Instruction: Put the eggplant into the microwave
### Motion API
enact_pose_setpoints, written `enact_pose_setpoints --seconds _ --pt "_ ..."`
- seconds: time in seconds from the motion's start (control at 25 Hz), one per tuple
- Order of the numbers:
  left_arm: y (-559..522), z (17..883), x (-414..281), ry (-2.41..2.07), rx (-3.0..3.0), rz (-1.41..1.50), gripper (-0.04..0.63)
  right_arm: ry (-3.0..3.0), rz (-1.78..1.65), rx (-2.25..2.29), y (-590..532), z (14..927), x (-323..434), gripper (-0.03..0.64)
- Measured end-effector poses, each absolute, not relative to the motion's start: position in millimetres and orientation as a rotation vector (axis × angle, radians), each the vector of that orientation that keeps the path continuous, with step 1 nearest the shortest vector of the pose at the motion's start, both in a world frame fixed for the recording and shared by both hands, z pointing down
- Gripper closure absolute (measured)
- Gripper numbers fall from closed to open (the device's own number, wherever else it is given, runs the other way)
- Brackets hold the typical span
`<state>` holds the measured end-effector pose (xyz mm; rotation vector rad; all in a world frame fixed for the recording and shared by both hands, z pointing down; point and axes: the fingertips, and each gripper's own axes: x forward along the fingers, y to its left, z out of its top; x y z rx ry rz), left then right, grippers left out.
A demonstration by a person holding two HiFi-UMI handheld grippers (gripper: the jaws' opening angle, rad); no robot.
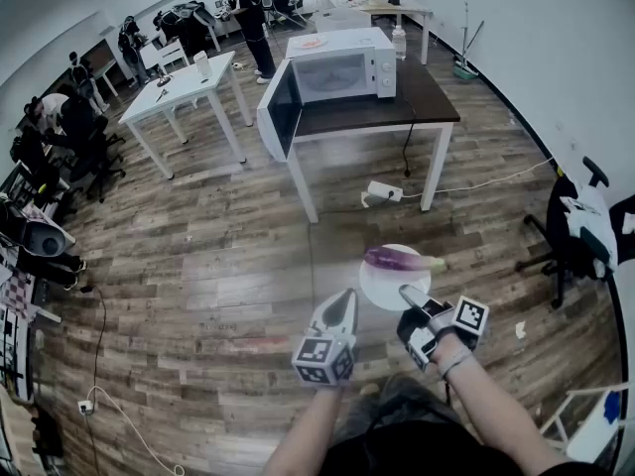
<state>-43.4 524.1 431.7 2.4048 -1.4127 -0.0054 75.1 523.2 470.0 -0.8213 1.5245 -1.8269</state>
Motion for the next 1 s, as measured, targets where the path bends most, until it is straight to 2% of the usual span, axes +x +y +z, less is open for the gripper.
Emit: enact_pose_setpoints --seconds 0.52,1.0 --pt "460.3 458.2 -49.5 -1.403 2.401 0.036 0.595 1.547 -1.854 -0.852 456.8 489.6 63.5 0.597" --pt "344.5 448.9 -40.6 -1.439 2.410 0.039 0.595 1.602 -1.856 -0.798 343.3 480.0 63.9 0.597"
